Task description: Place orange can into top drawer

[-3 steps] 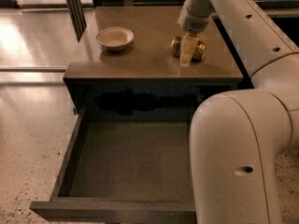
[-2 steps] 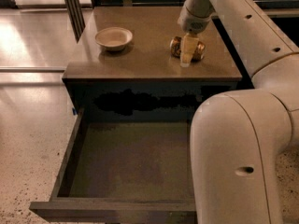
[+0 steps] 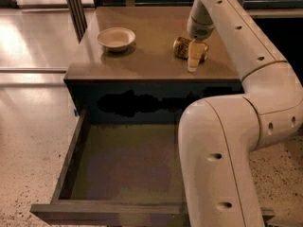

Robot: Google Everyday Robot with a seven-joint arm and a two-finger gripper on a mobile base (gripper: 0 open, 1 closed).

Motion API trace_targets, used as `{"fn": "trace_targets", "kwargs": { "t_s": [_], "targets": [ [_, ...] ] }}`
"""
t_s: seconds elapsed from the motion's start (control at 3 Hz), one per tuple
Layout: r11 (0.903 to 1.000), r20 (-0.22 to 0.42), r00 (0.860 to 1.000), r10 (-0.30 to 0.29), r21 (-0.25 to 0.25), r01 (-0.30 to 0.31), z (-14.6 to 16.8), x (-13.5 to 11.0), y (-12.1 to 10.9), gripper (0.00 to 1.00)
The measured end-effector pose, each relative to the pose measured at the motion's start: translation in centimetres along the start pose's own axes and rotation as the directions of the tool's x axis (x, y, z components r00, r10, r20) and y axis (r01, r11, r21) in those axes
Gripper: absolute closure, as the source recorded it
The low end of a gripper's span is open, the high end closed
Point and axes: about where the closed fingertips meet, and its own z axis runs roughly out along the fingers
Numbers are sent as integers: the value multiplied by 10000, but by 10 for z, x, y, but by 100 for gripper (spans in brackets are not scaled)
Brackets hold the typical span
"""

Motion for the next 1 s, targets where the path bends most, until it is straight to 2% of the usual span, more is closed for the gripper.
{"fn": "trace_targets", "kwargs": {
  "t_s": [0.33, 0.67, 1.0],
  "targets": [
    [10000, -62, 10000, 58, 28, -58, 7, 2, -4, 14],
    [9999, -39, 10000, 59, 84, -59, 8, 1, -7, 46],
    [9999, -39, 10000, 59, 84, -59, 8, 1, -7, 69]
  ]
}}
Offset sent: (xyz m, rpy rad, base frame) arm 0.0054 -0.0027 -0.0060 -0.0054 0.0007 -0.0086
